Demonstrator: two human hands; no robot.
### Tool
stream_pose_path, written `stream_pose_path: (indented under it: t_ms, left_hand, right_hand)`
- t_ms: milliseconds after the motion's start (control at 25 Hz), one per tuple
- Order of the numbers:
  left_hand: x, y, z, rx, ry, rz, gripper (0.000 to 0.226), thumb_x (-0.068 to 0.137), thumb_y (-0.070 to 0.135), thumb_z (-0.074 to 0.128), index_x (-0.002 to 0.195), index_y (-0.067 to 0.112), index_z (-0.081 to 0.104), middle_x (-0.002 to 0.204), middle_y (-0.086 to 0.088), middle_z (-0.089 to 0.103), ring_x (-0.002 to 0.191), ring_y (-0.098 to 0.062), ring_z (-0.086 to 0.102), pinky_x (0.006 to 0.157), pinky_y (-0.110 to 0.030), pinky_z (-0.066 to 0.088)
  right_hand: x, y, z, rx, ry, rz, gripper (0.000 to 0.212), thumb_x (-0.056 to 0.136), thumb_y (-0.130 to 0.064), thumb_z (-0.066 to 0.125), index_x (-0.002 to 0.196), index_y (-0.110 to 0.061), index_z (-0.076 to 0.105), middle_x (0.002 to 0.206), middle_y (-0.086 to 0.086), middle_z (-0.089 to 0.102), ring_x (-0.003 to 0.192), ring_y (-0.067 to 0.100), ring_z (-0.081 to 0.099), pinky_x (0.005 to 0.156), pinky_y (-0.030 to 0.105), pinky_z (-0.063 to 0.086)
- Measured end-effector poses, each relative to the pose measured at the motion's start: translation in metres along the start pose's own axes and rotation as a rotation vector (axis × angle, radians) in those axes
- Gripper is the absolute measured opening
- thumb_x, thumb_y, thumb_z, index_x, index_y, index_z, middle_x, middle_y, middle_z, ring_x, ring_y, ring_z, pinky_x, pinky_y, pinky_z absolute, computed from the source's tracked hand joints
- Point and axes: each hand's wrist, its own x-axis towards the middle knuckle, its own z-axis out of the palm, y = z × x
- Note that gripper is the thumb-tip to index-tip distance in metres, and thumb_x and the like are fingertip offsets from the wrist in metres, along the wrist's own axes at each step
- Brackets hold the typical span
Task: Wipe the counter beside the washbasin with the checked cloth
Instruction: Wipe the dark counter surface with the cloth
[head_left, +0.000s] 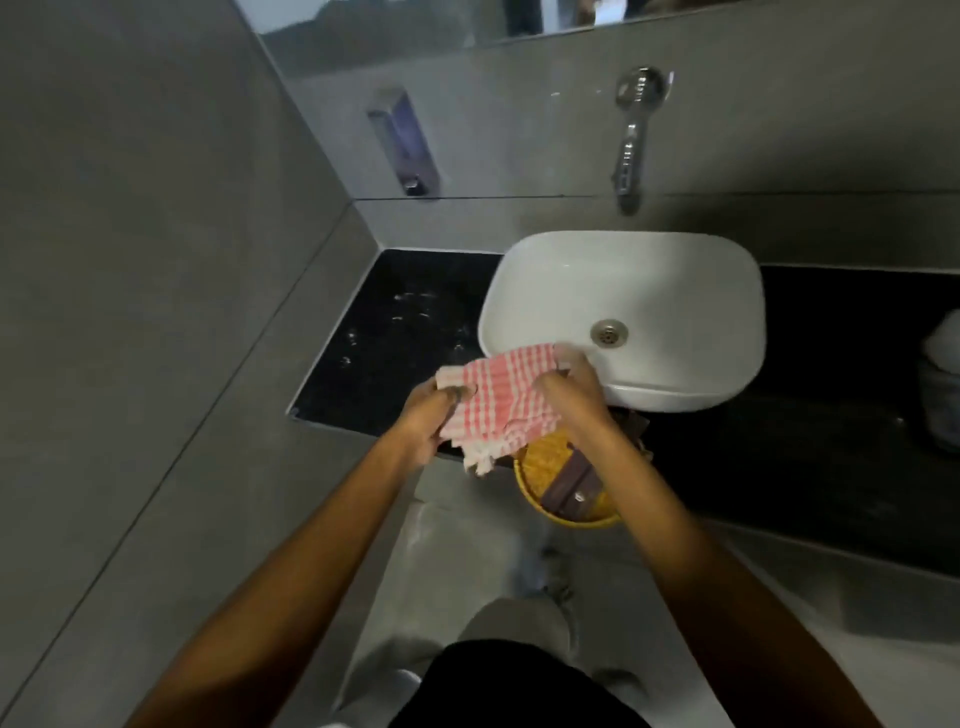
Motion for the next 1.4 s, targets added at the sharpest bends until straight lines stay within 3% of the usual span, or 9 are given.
stream_pose_path:
  t_ms: [120,240,320,480,560,680,760,1080,1400]
  left_hand:
    - [0.004,-0.025,-0.066,0.079,0.119,-0.102,0.028,0.098,-0.004,0.06,0.125,0.0,0.068,0.117,-0.022,0.072,0.084,-0.024,0.075,0.064,-0.032,0.065]
    - [0.029,-0.042,-0.093,0.168,0.151,-0.162,0.036,0.097,-0.002,0.063,0.133,0.001,0.064,0.128,-0.023,0.071,0.109,-0.033,0.07,0.093,-0.047,0.062]
    - [0.055,-0.04,-0.101,0.237,0.152,-0.147,0.039,0.097,-0.002,0.064,0.135,0.003,0.063,0.133,-0.022,0.069,0.123,-0.037,0.066,0.107,-0.049,0.054]
    - [0.122,-0.043,-0.123,0.62,0.103,-0.01,0.061,0.103,0.012,0.057,0.16,0.011,0.035,0.162,-0.015,0.041,0.15,-0.033,0.041,0.122,-0.045,0.04]
    - [0.158,-0.05,-0.146,0.925,0.083,0.171,0.065,0.106,0.025,0.052,0.164,0.015,0.023,0.172,-0.011,0.023,0.161,-0.029,0.018,0.13,-0.047,0.025]
    - [0.222,-0.058,-0.18,1.306,0.026,0.431,0.066,0.11,0.044,0.032,0.165,0.012,0.013,0.175,-0.011,0.007,0.163,-0.029,-0.002,0.134,-0.048,0.008]
    - [0.264,-0.063,-0.197,1.467,-0.038,0.484,0.069,0.11,0.049,0.025,0.166,0.012,0.007,0.176,-0.011,0.001,0.163,-0.029,-0.004,0.134,-0.048,0.003]
    - [0.312,-0.094,-0.216,1.498,-0.052,0.612,0.071,0.107,0.054,0.017,0.165,0.013,0.018,0.174,-0.012,0.017,0.162,-0.032,0.014,0.131,-0.054,0.013]
    - [0.312,-0.097,-0.217,1.447,-0.025,0.634,0.07,0.107,0.052,0.028,0.164,0.013,0.022,0.174,-0.011,0.019,0.162,-0.03,0.014,0.132,-0.053,0.012]
  right_hand:
    - [-0.003,0.043,0.06,-0.236,-0.097,0.068,0.032,0.085,-0.003,0.056,0.116,-0.012,0.055,0.102,0.008,0.066,0.101,0.029,0.065,0.073,0.032,0.052]
    - [0.007,0.072,0.097,-0.446,-0.064,0.153,0.053,0.088,-0.011,0.063,0.138,-0.009,0.047,0.134,0.018,0.061,0.126,0.038,0.061,0.097,0.039,0.054]
    - [0.022,0.086,0.121,-0.493,-0.025,0.153,0.059,0.091,-0.013,0.066,0.145,-0.008,0.043,0.139,0.021,0.058,0.131,0.041,0.059,0.104,0.043,0.053]
    - [0.045,0.106,0.174,-0.806,0.188,0.036,0.08,0.1,-0.025,0.059,0.162,0.003,0.017,0.165,0.026,0.032,0.155,0.039,0.034,0.129,0.045,0.029]
    - [0.055,0.118,0.204,-0.804,0.229,0.028,0.08,0.098,-0.04,0.053,0.159,0.002,0.024,0.165,0.026,0.029,0.154,0.043,0.03,0.128,0.053,0.027]
    - [0.085,0.139,0.252,-0.883,0.339,0.206,0.102,0.093,-0.07,0.018,0.164,0.003,0.012,0.173,0.029,0.007,0.162,0.046,0.005,0.131,0.056,0.001]
    - [0.111,0.147,0.277,-0.93,0.511,0.286,0.112,0.092,-0.08,0.019,0.165,0.003,-0.001,0.174,0.027,-0.004,0.163,0.043,-0.004,0.133,0.054,-0.002]
    - [0.269,0.127,0.312,-1.059,0.6,0.226,0.114,0.093,-0.078,0.033,0.161,0.012,0.012,0.17,0.035,0.014,0.16,0.049,0.014,0.131,0.06,0.01]
    - [0.179,0.174,0.282,-1.104,0.587,0.208,0.114,0.094,-0.079,0.034,0.164,0.001,-0.003,0.174,0.025,0.0,0.164,0.041,0.001,0.133,0.055,0.006]
